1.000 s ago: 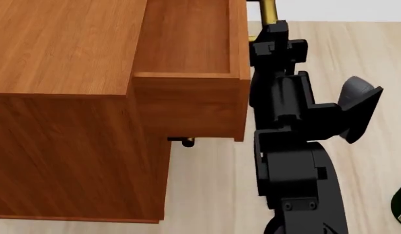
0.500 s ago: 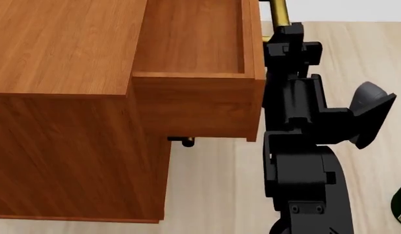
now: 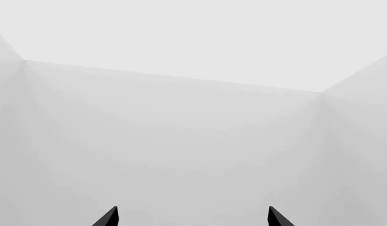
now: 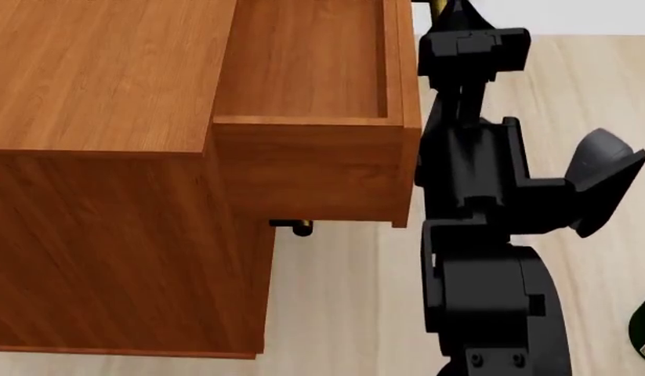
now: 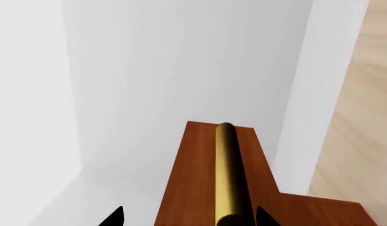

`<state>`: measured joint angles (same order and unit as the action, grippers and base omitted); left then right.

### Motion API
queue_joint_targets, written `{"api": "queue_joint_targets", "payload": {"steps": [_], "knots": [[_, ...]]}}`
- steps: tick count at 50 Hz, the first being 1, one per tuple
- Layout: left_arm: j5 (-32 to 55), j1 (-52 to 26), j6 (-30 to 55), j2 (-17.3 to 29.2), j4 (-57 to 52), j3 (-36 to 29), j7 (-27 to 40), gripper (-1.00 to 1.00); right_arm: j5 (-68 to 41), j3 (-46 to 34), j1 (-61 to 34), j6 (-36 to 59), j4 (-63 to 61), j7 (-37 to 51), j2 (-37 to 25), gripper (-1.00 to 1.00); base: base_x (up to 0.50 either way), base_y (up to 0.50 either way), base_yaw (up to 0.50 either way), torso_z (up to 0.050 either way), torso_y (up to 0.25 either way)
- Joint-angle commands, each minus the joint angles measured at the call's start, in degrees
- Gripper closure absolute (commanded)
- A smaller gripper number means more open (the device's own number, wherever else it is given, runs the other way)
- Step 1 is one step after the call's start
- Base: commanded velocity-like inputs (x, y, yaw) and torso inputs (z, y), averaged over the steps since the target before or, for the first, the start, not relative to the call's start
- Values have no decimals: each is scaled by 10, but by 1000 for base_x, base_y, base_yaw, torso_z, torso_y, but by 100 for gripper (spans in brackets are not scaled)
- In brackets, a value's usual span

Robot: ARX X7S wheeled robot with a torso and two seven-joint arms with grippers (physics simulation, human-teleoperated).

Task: Close the bottom drawer of the cabinet and open the top drawer.

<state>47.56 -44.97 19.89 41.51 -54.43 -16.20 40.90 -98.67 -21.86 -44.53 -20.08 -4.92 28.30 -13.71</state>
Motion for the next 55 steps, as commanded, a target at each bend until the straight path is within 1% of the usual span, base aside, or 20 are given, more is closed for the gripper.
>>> {"api": "queue_joint_targets", "payload": {"steps": [1,18,39,55], "knots": [[-2,-3,0,-1,2,-5,0,-100,35,5,-9,7,-33,-35,0,-100,0,0,0,0,0],[-3,-6,-1,-1,4,-9,1,-100,32,5,-5,3,-18,-41,1,-100,-1,0,-1,1,4],[-4,-7,-4,1,4,-14,2,-100,42,10,9,-14,5,-28,-1,-100,0,0,0,0,1],[-2,-9,-4,4,3,-14,5,-100,30,10,17,-14,28,-42,2,-100,0,0,0,0,0]]}}
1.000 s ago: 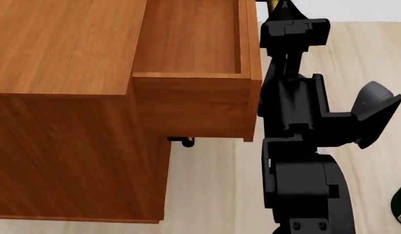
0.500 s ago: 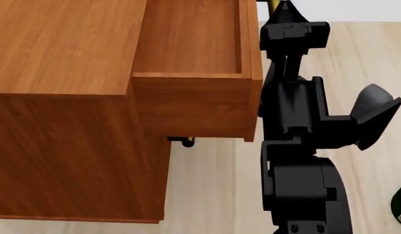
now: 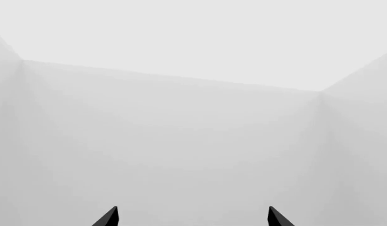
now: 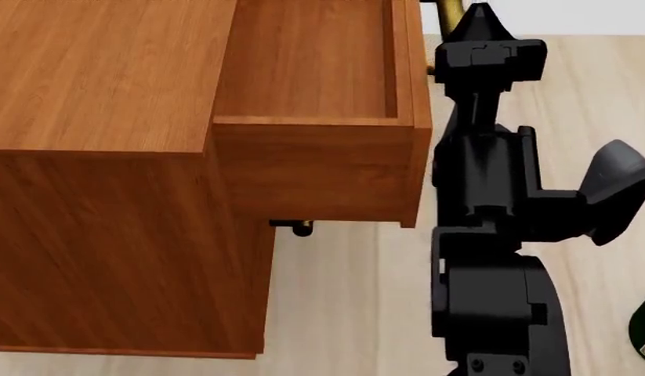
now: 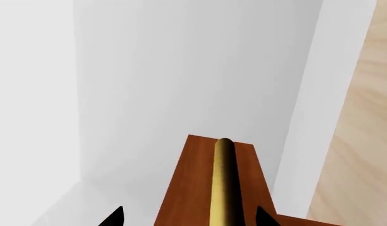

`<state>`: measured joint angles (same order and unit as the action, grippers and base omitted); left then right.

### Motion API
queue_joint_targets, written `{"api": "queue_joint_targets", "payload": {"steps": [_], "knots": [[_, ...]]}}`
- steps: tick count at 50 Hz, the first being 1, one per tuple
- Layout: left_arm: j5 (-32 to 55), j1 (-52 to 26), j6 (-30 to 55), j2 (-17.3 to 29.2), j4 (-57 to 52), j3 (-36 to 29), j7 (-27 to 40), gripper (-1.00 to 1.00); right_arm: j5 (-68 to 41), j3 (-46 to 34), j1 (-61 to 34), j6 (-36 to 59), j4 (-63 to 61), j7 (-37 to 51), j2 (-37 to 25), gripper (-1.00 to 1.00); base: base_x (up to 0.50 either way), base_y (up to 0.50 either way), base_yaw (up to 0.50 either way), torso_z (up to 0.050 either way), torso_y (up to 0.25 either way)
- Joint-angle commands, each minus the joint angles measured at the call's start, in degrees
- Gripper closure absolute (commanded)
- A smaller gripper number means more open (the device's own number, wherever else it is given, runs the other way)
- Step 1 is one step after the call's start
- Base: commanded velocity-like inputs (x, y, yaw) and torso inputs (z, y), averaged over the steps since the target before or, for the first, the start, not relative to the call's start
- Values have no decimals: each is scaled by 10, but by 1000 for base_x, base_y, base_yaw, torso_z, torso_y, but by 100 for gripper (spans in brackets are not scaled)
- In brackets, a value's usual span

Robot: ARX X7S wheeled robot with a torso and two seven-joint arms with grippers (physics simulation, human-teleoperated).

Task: Close the bottom drawer of the cabinet and open the top drawer.

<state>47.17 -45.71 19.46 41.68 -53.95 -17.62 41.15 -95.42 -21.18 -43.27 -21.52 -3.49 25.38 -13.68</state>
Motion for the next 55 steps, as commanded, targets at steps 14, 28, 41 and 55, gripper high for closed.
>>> {"api": "queue_joint_targets", "payload": {"steps": [14,28,41,55], "knots": [[8,-3,-1,6,-5,1,7,-100,-5,3,9,-2,29,-17,0,-100,0,0,0,0,0],[11,-8,0,8,-6,-1,11,-100,3,20,24,-18,-6,4,-23,-100,0,0,0,0,0],[9,-15,4,2,-7,-11,14,-100,45,25,41,-21,-59,60,-69,-100,0,0,0,0,0],[5,-14,1,-1,-5,-19,12,-100,127,-33,-26,77,-79,170,-156,-100,0,0,0,0,0]]}}
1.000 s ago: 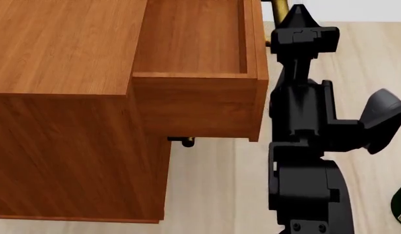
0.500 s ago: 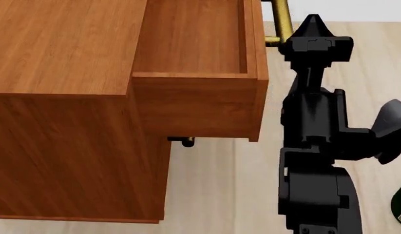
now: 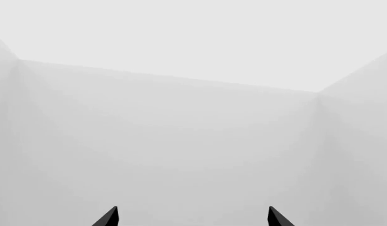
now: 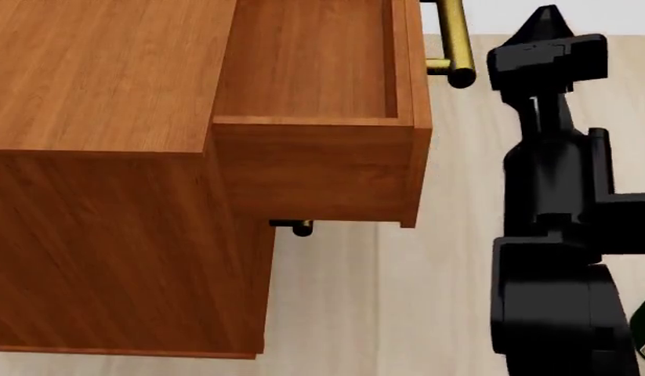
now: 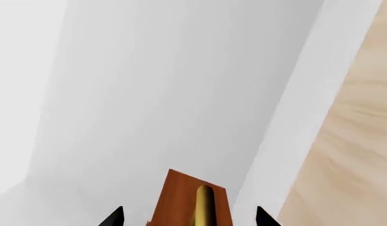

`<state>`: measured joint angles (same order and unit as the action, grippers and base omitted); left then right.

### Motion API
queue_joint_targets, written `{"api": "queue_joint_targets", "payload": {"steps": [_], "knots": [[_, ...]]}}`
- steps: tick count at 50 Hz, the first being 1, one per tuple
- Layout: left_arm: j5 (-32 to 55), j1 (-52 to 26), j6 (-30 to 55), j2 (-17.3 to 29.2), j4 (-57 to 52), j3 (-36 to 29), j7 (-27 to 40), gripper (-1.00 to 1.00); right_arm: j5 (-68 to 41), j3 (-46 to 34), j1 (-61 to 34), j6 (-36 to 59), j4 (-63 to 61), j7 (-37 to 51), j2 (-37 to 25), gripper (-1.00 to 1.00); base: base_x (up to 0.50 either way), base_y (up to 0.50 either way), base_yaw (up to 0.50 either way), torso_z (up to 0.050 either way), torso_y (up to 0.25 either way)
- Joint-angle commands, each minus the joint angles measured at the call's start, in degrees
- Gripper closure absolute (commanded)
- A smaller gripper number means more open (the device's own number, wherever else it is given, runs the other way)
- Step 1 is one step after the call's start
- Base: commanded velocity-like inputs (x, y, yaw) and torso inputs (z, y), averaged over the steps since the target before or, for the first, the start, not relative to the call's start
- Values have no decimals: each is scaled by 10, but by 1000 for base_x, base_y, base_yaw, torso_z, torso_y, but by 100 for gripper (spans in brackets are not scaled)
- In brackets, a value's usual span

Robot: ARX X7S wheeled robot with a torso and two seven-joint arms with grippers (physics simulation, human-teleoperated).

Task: Close the bottom drawer of the cabinet and open the top drawer.

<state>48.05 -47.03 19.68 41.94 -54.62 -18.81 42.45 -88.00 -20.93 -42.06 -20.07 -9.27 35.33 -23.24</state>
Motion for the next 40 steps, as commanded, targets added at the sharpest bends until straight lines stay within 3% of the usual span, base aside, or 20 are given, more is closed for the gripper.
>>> {"api": "queue_joint_targets", "payload": {"steps": [1,22,40], "knots": [[-4,-1,-1,-3,2,-7,-1,-100,59,-39,-44,71,-25,84,-69,-100,0,0,0,0,0],[-9,1,-6,-6,3,-15,-2,-100,102,-89,-143,205,-77,195,-153,-100,0,0,0,0,0],[-17,7,-16,-7,14,-19,-9,-100,42,-162,-338,434,-71,224,-200,-100,0,0,0,0,0]]}}
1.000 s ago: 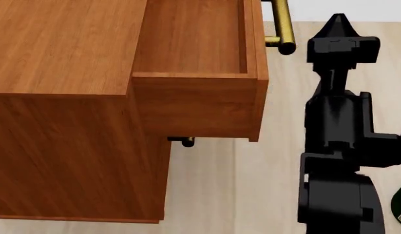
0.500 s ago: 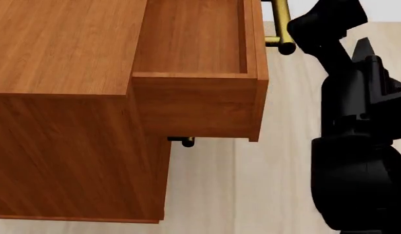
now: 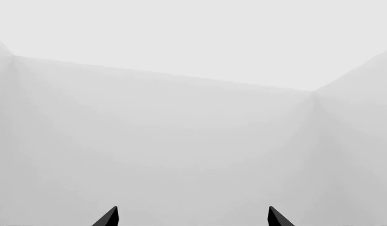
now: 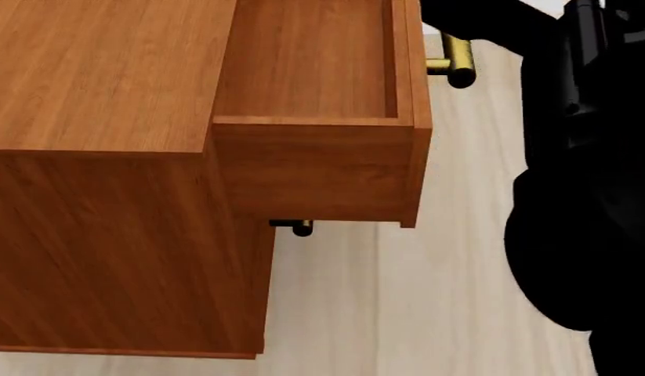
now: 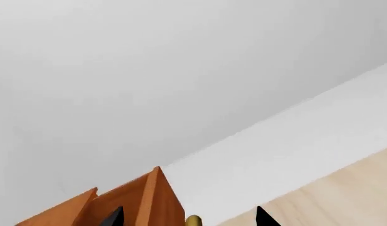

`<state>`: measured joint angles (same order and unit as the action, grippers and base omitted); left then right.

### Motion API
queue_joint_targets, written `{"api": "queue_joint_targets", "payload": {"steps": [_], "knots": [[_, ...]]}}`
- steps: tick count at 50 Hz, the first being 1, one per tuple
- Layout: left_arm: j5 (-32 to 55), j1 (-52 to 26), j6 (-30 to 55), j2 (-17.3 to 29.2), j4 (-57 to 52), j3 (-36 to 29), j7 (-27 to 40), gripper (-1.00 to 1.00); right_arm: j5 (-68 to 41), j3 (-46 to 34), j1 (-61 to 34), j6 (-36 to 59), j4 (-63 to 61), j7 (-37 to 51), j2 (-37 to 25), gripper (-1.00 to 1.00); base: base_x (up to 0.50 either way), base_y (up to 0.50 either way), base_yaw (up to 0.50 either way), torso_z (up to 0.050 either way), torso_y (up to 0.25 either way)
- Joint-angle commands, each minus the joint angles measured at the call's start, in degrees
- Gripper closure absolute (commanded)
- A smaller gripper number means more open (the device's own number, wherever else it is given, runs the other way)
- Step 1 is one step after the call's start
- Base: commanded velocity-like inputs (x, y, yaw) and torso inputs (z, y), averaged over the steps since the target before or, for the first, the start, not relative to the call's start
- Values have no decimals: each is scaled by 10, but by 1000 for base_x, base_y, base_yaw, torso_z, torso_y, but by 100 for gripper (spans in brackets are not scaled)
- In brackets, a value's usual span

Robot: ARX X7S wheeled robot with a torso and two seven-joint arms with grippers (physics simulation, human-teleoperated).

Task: Close the bottom drawer of the cabinet and open the top drawer.

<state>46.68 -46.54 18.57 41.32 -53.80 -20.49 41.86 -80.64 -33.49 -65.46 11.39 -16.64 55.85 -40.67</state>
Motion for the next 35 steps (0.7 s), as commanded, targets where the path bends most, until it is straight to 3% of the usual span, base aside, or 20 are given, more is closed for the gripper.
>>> {"api": "queue_joint_targets", "payload": {"steps": [1,18,35], "knots": [[-4,2,-6,-1,6,-2,-3,-100,-39,-39,-118,134,5,20,-26,-100,0,0,0,0,0],[-8,8,-14,-1,11,-3,-7,-100,-73,-116,-270,308,83,-11,14,-100,0,0,0,0,0],[-17,28,-36,3,22,1,-16,-100,-15,-219,-419,443,245,-123,118,-100,0,0,0,0,0]]}}
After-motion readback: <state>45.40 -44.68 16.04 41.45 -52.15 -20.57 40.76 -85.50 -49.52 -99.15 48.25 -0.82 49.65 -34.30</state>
